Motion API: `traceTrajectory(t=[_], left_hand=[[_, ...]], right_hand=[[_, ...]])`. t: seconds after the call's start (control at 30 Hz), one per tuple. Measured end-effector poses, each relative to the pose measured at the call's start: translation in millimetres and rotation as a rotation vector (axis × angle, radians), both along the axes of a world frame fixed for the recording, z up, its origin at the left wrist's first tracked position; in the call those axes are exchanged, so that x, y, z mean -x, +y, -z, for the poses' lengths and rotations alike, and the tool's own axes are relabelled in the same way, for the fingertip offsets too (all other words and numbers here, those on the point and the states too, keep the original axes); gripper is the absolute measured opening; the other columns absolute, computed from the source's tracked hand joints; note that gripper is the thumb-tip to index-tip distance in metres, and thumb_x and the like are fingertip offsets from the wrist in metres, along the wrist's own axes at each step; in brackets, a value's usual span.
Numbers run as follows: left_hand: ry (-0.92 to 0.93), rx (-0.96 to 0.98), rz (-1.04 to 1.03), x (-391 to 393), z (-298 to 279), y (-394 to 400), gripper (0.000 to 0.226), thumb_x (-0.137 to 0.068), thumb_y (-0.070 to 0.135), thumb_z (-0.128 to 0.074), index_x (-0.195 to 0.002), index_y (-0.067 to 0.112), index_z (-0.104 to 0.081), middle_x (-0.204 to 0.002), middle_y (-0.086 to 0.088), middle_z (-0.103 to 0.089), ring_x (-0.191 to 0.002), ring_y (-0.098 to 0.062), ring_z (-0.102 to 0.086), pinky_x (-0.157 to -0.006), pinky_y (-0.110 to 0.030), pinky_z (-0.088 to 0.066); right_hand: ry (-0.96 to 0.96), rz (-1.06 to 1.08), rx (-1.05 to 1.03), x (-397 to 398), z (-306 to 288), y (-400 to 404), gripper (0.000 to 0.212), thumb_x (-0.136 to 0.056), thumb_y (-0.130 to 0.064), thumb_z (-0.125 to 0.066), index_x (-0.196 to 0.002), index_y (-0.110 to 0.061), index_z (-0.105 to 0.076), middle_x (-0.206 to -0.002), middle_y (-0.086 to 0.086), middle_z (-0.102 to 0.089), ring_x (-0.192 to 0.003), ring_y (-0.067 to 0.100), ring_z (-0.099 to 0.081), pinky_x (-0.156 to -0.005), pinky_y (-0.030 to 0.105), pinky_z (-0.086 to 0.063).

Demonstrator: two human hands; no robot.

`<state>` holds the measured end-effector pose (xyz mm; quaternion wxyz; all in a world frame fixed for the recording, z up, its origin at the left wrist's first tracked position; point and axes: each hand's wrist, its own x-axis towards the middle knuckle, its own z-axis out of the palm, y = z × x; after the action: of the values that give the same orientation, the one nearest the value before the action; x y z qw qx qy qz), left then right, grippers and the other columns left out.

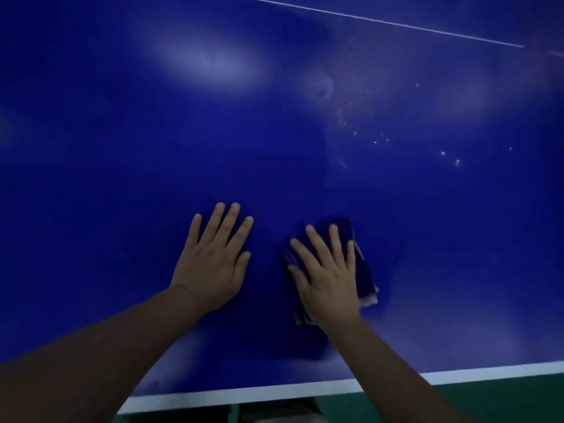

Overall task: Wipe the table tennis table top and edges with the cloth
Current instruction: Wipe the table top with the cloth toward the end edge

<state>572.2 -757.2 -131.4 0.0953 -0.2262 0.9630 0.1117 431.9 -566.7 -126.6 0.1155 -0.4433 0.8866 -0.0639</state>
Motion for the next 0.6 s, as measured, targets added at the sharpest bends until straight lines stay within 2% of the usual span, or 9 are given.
traceTrajectory(t=[0.07,0.17,0.27,0.37,0.5,0.6], left_hand=[[0.008,-0.016,0.007,8.6,-0.7,-7.8,0.061,-0.100,0.046,-0.020,-0.155,0.021,-0.024,-0.164,-0.005,-0.014,-0.153,-0.025,-0.004,-0.119,-0.052,-0.001],[0.014,-0.031,0.006,21.3,-2.0,-17.3,0.061,-0.100,0.045,-0.019,-0.155,0.020,-0.025,-0.164,-0.005,-0.013,-0.153,-0.025,-0.003,-0.119,-0.052,0.001],[0.012,-0.036,0.010,35.3,-2.7,-24.9,0.062,-0.099,0.047,-0.016,-0.156,0.021,-0.020,-0.164,-0.004,-0.008,-0.153,-0.025,0.000,-0.120,-0.052,0.004],[0.004,-0.040,0.008,49.2,-2.1,-31.3,0.064,-0.098,0.048,-0.011,-0.157,0.023,-0.014,-0.165,-0.003,-0.002,-0.152,-0.024,0.006,-0.121,-0.053,0.005],[0.009,-0.044,0.000,61.1,-3.3,-37.1,0.063,-0.099,0.048,-0.014,-0.157,0.023,-0.016,-0.166,-0.004,-0.006,-0.153,-0.024,0.005,-0.121,-0.054,0.003],[-0.002,-0.034,-0.018,74.7,-4.4,-40.9,0.064,-0.099,0.048,-0.012,-0.157,0.024,-0.013,-0.166,-0.003,-0.003,-0.152,-0.023,0.008,-0.121,-0.054,0.004]], right_hand=[[-0.030,0.067,0.041,11.6,1.8,18.9,0.050,-0.104,-0.053,-0.028,-0.141,-0.030,-0.053,-0.158,-0.003,-0.037,-0.152,0.032,-0.018,-0.120,0.059,-0.014],[-0.066,0.335,0.113,42.7,-0.6,15.8,0.051,-0.104,-0.049,-0.031,-0.140,-0.022,-0.055,-0.157,0.000,-0.039,-0.152,0.031,-0.016,-0.121,0.059,-0.010],[-0.104,0.638,0.140,83.4,-9.8,-15.6,0.046,-0.106,-0.042,-0.035,-0.146,-0.023,-0.049,-0.162,-0.002,-0.029,-0.154,0.027,-0.006,-0.123,0.054,-0.001],[-0.117,0.790,0.145,124.8,-14.4,-57.1,0.050,-0.107,-0.047,-0.029,-0.152,-0.028,-0.039,-0.166,-0.006,-0.018,-0.154,0.025,0.002,-0.122,0.053,0.005],[-0.111,0.739,0.125,162.4,-11.2,-119.6,0.053,-0.106,-0.053,-0.023,-0.153,-0.033,-0.035,-0.167,-0.007,-0.014,-0.154,0.028,0.005,-0.122,0.056,0.006],[-0.092,0.444,0.089,157.4,-6.6,-151.9,0.050,-0.106,-0.051,-0.024,-0.152,-0.036,-0.035,-0.167,-0.007,-0.013,-0.154,0.028,0.005,-0.122,0.054,0.006]])
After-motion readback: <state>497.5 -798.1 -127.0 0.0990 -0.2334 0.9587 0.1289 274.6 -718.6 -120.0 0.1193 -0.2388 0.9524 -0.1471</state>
